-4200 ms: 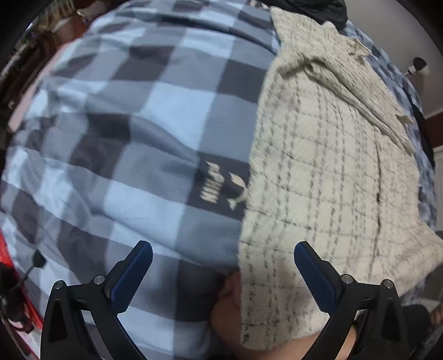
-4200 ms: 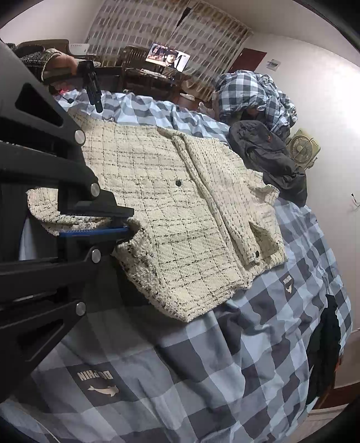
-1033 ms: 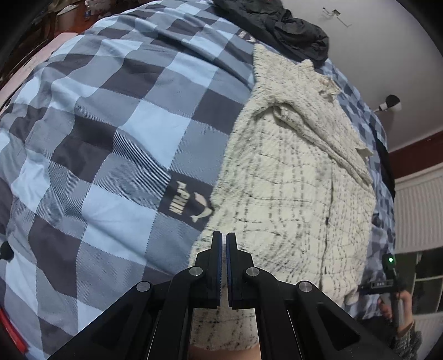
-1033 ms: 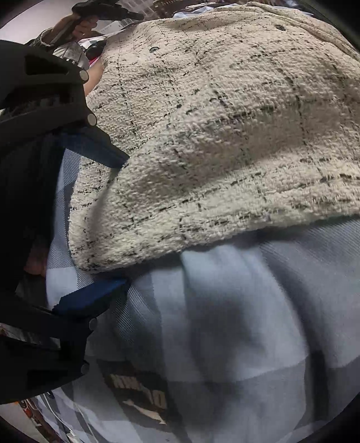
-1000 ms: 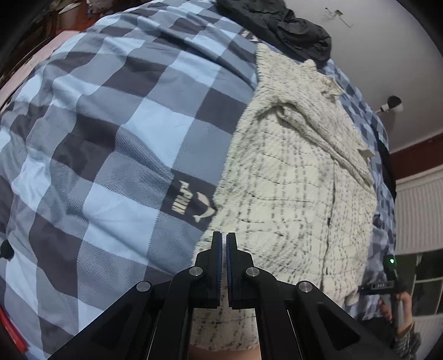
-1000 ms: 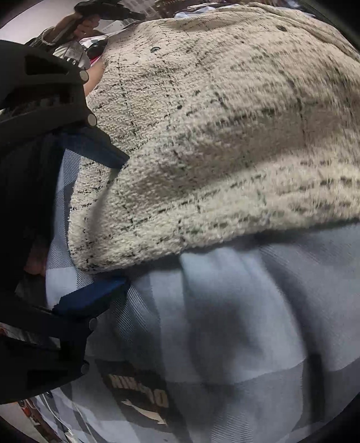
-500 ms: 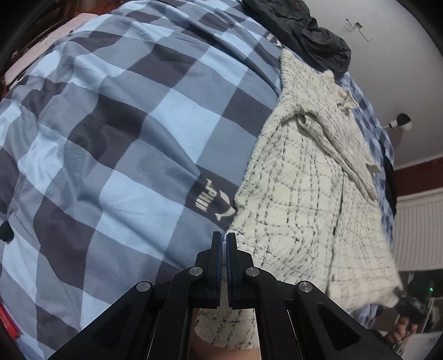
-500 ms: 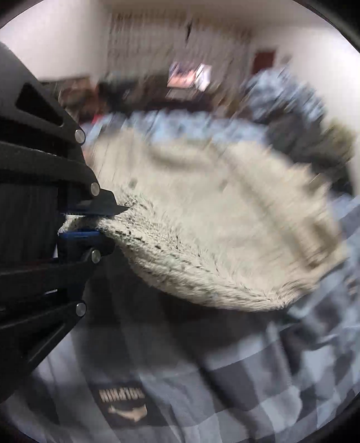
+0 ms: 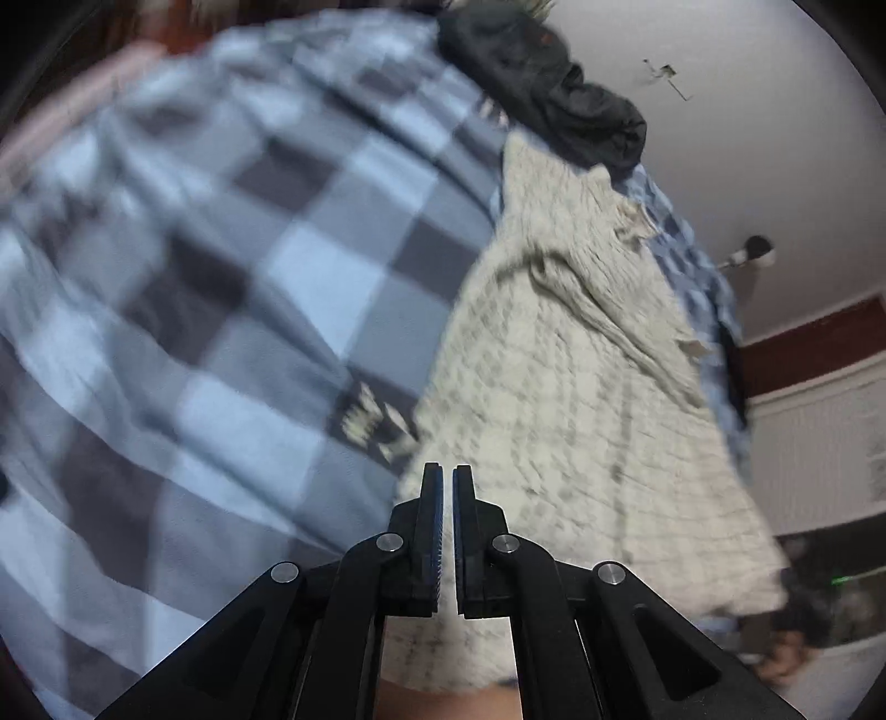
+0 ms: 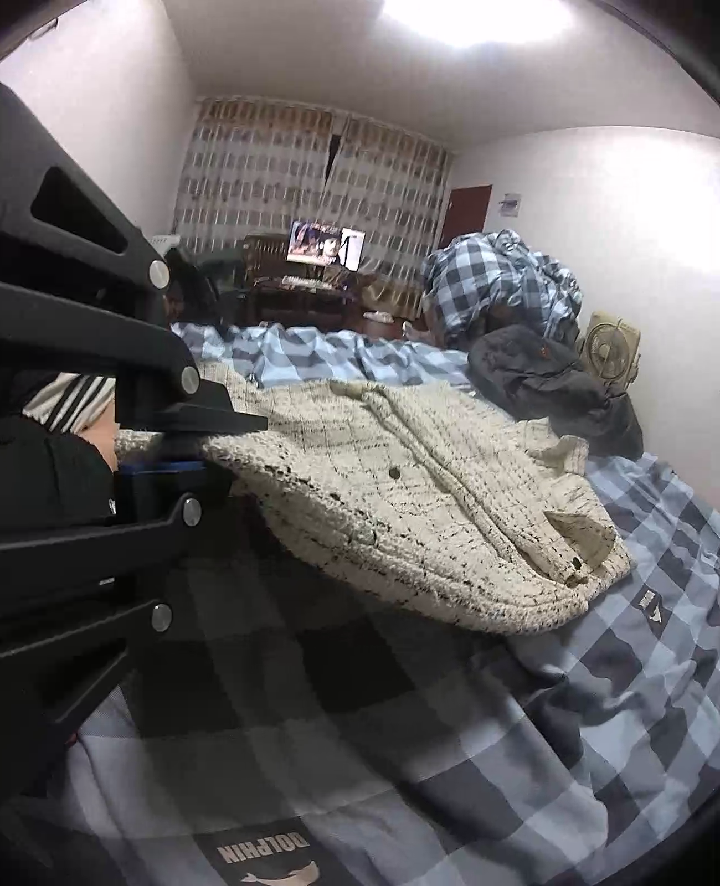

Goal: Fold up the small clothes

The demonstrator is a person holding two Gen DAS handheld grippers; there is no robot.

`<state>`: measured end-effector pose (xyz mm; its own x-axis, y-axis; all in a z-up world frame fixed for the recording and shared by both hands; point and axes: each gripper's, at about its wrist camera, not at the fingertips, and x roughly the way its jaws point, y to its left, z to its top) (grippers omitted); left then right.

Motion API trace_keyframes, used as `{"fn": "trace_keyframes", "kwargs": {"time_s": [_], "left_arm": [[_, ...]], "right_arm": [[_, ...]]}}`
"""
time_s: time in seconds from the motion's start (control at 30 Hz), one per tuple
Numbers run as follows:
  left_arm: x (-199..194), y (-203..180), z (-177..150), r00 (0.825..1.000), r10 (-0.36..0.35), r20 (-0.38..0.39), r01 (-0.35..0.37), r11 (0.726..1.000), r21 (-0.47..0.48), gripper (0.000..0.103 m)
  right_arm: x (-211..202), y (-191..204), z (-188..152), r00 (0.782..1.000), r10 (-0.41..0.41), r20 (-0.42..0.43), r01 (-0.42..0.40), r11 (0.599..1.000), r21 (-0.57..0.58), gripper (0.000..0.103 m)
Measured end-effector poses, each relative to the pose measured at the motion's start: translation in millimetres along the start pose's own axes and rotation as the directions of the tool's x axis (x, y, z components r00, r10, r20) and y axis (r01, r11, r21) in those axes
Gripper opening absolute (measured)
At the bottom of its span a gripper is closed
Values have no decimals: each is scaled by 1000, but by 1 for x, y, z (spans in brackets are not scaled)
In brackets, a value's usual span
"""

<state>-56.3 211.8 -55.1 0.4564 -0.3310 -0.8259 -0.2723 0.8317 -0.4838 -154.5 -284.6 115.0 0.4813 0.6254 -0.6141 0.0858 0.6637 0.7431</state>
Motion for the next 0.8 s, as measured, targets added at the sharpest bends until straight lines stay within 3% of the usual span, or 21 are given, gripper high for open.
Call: {"fn": "trace_keyframes", "kwargs": {"time_s": [0.03,0.07,0.1,0.13,0.17,0.2,0.23,0.27,0.3,0.33,0.37,0.4,0.43,0.47,0.5,0.53,0.6,0.63,0.7,0.73,0.8], "left_arm": [[-5,-5,0,997,-70,17,69,997,16,2],[-7,-3,1,945,-326,6,326,945,-39,2],[-4,2,4,860,-510,-15,505,854,-128,5],[-5,1,4,868,-496,-11,491,862,-128,6],[-10,-9,3,968,-250,25,250,968,-5,6],[-9,-16,2,995,-85,48,82,995,65,7],[-2,-10,3,988,-154,4,154,988,15,8],[9,0,4,941,-332,-72,324,941,-95,12],[13,1,4,936,-336,-105,324,939,-117,16],[13,-4,2,972,-211,-105,207,977,-46,26],[13,-10,2,991,-101,-91,103,995,15,38],[14,-11,3,991,-97,-94,99,995,18,102],[14,-12,3,993,-65,-100,68,997,34,103],[10,-22,2,991,123,-45,-117,987,112,103],[5,-34,0,972,236,6,-233,956,181,103],[1,-42,1,967,251,34,-252,941,226,103],[2,-50,4,984,179,1,-172,947,273,103],[10,-50,4,977,207,-49,-187,944,271,103],[34,-47,2,940,320,-114,-269,905,328,103],[41,-46,2,936,321,-141,-261,907,330,103],[56,-35,-1,937,224,-269,-147,950,276,103]], "right_arm": [[-2,3,-1,1000,-12,-7,12,1000,-15,4],[-8,6,-4,1000,-18,-13,18,999,-28,4],[-17,7,-7,1000,-23,-16,22,999,-40,4],[-16,8,-7,1000,-27,-15,26,998,-49,4],[-14,7,-5,1000,-28,-14,27,998,-53,4],[-15,4,-4,1000,-21,-12,20,998,-52,4],[-14,1,-3,1000,-15,-10,15,999,-47,4],[-13,-1,-3,1000,-9,-6,9,999,-39,4],[-12,-5,-2,1000,-5,-3,4,1000,-30,4],[-13,-5,-1,1000,-4,-5,4,1000,-29,4],[-9,-5,0,1000,-7,-5,6,1000,-30,4],[-8,-5,0,1000,-13,-5,13,999,-33,4],[-7,-5,0,1000,-22,-5,22,999,-36,4],[-6,-4,0,1000,-31,-6,31,999,-40,4],[-5,-3,0,999,-36,-6,35,998,-43,4],[-5,-3,-1,999,-42,-5,42,998,-45,4],[-6,-4,0,999,-47,-2,47,998,-42,4],[-6,-5,0,999,-45,0,45,998,-38,4],[-7,-6,2,999,-44,4,45,999,-31,4],[-7,-7,2,999,-44,4,44,999,-28,4],[-8,-7,2,999,-43,4,43,999,-27,4]]}}
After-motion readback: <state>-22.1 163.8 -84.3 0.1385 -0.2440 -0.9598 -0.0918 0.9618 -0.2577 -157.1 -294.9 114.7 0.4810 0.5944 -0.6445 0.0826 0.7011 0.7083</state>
